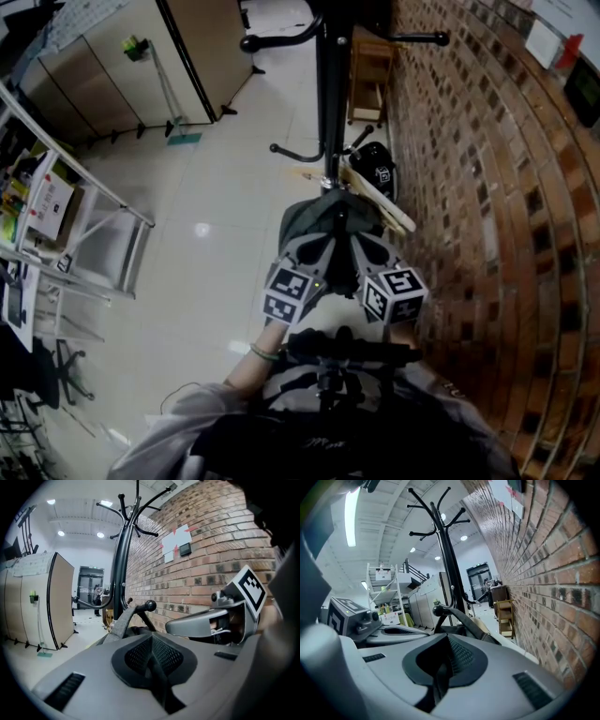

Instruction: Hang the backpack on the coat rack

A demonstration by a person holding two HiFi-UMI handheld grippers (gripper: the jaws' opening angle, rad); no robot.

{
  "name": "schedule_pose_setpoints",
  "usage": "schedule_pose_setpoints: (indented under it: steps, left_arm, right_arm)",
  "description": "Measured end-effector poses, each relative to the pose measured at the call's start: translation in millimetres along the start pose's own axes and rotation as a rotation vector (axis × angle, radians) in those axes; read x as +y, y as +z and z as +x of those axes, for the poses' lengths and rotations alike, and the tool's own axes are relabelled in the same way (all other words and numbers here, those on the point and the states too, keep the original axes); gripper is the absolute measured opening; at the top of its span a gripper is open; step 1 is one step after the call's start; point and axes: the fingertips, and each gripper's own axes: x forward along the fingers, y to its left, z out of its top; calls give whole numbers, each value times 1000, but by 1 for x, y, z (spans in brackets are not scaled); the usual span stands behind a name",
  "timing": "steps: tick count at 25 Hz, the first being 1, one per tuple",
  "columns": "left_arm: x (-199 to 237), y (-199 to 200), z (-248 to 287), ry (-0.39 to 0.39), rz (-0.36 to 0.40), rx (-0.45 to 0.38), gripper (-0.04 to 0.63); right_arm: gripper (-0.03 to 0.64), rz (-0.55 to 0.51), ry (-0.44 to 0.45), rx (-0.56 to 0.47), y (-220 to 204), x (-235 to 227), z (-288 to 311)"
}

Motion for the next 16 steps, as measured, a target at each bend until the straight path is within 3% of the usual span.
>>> schedule_pose_setpoints:
  steps: [16]
  left_arm:
    - [-2,-9,-4,-3,-15,17,6]
  right_arm:
    - [0,-25,6,13,-5,5,-3]
